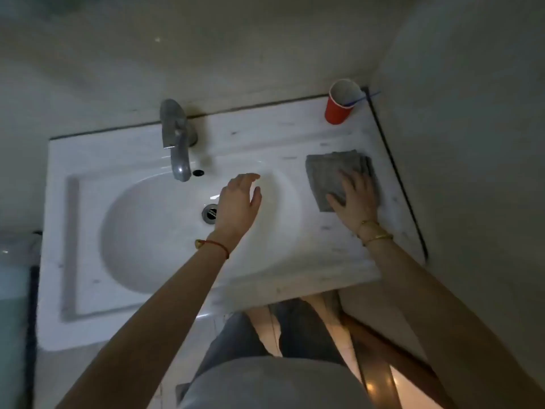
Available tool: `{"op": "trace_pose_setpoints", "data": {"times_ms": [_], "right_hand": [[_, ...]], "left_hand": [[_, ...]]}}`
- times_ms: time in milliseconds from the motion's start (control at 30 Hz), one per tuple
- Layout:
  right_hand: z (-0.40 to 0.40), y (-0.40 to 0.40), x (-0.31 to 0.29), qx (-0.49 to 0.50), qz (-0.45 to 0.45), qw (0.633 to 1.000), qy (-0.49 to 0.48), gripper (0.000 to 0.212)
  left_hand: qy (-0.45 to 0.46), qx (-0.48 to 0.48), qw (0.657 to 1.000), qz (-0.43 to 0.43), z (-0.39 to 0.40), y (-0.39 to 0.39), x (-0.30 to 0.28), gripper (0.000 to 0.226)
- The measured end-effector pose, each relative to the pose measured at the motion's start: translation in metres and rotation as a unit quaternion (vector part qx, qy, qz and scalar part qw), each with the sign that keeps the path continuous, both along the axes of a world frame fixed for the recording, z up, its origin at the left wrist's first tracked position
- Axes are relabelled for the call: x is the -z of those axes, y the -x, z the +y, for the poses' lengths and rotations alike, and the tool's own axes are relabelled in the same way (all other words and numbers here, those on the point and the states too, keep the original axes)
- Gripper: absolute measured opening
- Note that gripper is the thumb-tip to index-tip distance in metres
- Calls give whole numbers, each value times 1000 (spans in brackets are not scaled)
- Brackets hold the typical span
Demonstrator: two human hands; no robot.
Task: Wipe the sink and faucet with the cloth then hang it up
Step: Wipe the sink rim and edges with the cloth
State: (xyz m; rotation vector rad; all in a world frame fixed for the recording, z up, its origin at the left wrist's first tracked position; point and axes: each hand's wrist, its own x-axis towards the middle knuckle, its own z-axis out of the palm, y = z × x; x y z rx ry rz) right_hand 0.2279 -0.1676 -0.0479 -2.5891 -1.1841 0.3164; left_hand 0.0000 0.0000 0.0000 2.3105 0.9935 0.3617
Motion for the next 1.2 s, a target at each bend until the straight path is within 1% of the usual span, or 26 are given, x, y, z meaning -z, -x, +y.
{"op": "trace_pose_setpoints", "data": {"times_ms": [133,233,300,400,433,467,500,533,600,633,667,800,867,967,1033,1133,1200], "right_hand": [[13,-13,20,6,-33,998,57,76],[20,-11,31,9,-69,996,48,74],[24,-6,37,-31,-82,995,40,70],[29,-7,41,-144,-83,986,6,62],[33,-13,41,-170,-80,982,-3,60],[38,-21,41,-175,-79,981,-9,59],[46,-27,42,-157,-83,984,-9,59],[55,-28,44,-118,-91,989,-14,58],[73,-16,50,-28,-110,993,-23,55],[80,-6,51,-11,-113,993,-34,52],[82,2,53,-22,-111,992,-47,48],[66,8,52,-177,-102,974,-98,36],[68,7,38,-191,-87,968,-136,35],[113,5,5,-134,-110,962,-210,39],[165,0,-10,-119,-140,959,-218,39],[233,11,2,-197,-141,957,-162,44],[249,20,20,-242,-173,947,-117,45]], "left_hand": [[-90,-48,994,42,23,-21,21,31],[-134,-73,987,51,39,-24,36,32],[-155,-85,983,53,47,-23,45,35],[-169,-93,980,54,57,-23,54,38],[-174,-96,979,53,59,-23,56,40],[-179,-97,978,51,61,-24,58,41],[-184,-99,977,50,64,-24,60,42],[-187,-101,976,47,67,-23,61,42],[-183,-110,976,48,74,-21,64,44],[-180,-116,976,49,77,-20,65,45],[-179,-119,975,47,80,-19,66,46],[-182,-121,974,50,89,-17,74,49],[-185,-121,974,45,91,-18,77,50],[-198,-118,973,31,95,-22,80,51],[-202,-123,971,29,99,-26,84,50],[-207,-141,967,33,102,-26,93,50],[-216,-143,965,30,103,-25,97,50]]}}
